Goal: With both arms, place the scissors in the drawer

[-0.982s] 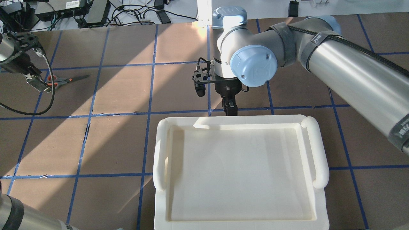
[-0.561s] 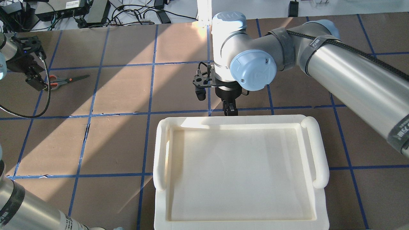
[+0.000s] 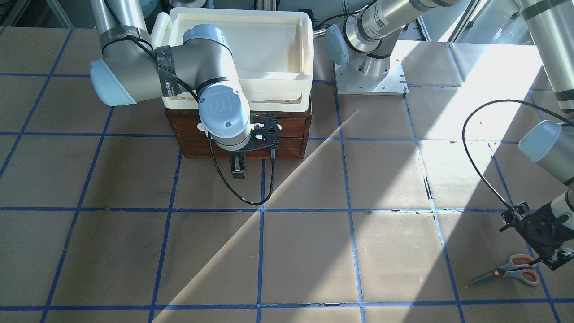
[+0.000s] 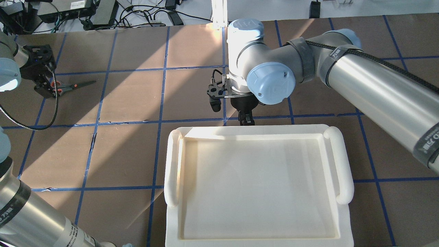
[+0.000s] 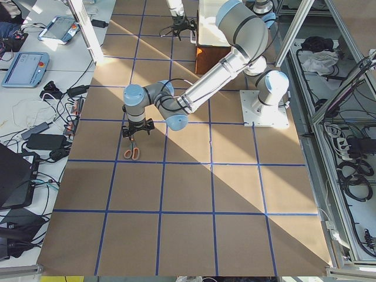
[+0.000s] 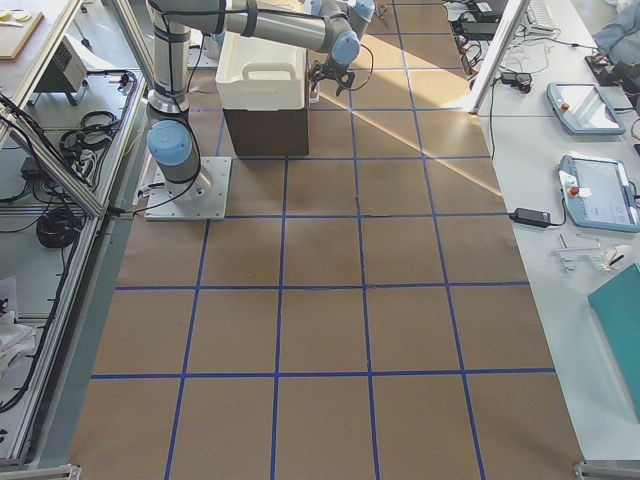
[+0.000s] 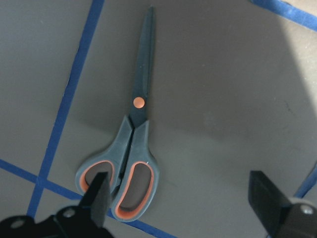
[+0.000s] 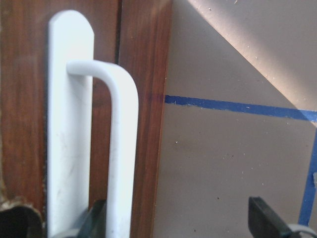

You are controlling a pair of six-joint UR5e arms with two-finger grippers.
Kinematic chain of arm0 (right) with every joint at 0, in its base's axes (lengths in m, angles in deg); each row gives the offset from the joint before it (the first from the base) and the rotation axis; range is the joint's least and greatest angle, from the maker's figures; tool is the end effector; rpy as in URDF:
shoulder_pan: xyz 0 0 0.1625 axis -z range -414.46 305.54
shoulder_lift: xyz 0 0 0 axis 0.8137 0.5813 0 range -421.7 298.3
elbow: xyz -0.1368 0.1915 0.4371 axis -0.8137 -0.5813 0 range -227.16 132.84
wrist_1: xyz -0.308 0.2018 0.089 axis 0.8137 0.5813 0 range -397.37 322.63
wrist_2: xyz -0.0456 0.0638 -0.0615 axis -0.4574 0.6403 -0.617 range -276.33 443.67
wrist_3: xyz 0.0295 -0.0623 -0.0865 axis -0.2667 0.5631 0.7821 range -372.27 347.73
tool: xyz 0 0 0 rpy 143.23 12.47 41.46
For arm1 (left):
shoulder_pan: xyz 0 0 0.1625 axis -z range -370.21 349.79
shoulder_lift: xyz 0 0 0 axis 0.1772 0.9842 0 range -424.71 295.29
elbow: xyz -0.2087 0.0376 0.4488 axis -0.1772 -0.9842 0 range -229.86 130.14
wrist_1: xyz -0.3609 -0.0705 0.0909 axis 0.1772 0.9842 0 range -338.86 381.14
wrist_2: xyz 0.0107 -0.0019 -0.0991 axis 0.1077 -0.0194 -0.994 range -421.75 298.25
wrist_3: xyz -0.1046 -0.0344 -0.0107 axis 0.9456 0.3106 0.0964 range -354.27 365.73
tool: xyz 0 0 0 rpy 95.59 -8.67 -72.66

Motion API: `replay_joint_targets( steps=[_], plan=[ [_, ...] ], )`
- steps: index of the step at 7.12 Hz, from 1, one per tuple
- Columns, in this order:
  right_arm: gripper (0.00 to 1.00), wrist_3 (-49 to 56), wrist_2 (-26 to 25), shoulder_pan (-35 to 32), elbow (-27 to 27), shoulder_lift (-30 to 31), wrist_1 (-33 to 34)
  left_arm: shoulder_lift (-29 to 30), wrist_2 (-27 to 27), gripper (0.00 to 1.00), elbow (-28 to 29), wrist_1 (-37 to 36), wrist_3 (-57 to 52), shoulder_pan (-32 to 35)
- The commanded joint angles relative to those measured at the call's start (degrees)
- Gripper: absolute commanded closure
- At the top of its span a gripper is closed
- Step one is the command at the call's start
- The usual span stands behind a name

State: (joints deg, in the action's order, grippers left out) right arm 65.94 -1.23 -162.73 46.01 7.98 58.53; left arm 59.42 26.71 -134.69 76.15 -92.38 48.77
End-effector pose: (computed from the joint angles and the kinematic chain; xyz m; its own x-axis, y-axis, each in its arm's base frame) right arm 0.3113 -0.4862 0.3515 0.0975 -0.9446 -0.3133 -0.9952 -0.0957 -0.0212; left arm 0.2437 -0.6697 0.3021 -0.3864 0.9160 -0.1076 0.9218 0.3875 -0.0115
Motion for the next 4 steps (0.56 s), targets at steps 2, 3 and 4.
replay_joint_targets(
  steps=[2, 3, 4],
  plan=[
    [0.0, -0.16, -0.01, -0.19, 0.08, -0.25, 2.71, 4.09, -1.27, 0.0, 2.47, -0.35, -2.18, 0.0],
    [0.0, 0.1, -0.01, -0.19, -0.1, -0.34, 3.5, 5.06, -1.27, 0.0, 3.43, -0.52, -3.75, 0.0],
    [0.0, 0.19, -0.01, -0.19, -0.1, -0.42, 4.03, 6.29, -1.27, 0.0, 4.05, -0.87, -3.76, 0.0]
  ],
)
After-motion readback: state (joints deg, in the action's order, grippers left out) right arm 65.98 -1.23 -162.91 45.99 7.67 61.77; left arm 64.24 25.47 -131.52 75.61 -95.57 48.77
